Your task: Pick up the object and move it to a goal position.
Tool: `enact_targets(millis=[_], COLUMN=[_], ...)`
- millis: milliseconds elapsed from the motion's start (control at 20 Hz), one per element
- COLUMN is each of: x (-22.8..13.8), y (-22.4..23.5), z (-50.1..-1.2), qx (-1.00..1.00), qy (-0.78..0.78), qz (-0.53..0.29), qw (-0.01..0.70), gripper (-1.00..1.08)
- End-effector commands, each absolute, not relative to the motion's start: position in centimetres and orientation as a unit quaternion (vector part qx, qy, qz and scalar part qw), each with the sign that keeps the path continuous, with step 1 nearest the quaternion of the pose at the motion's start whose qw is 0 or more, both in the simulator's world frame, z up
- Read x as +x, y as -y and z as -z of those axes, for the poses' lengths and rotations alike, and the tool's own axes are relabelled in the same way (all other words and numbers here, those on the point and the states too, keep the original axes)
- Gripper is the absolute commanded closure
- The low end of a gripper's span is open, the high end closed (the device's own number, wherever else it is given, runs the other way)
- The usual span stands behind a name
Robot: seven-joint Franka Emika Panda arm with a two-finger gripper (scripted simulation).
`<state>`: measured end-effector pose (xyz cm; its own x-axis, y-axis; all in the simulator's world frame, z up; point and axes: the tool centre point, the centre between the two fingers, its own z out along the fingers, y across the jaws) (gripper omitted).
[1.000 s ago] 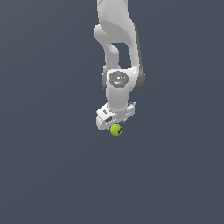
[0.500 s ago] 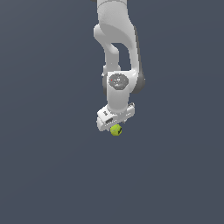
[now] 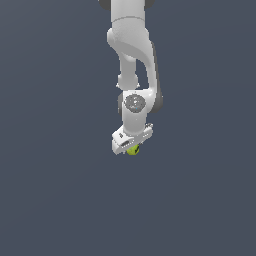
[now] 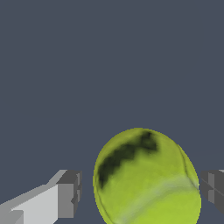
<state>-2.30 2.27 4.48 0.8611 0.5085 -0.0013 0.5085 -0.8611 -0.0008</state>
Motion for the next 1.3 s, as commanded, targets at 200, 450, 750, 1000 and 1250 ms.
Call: enact_targets(millis=[200, 450, 750, 1000, 1250], x=[-2.2, -2.2, -2.2, -2.4, -2.7], y=[-2.3, -2.3, -2.2, -2.2, -2.2], z=[-4.1, -4.1, -4.4, -5.9, -8.6], qx=[-0.965, -0.965, -0.965, -0.965, -0.965], qy=[0.264, 0.264, 0.263, 0.263, 0.264], qz=[0.0, 0.0, 0.0, 0.0, 0.0], qw=[0.0, 0.0, 0.0, 0.0, 0.0], gripper=[1.08, 1.08, 1.08, 1.08, 1.08])
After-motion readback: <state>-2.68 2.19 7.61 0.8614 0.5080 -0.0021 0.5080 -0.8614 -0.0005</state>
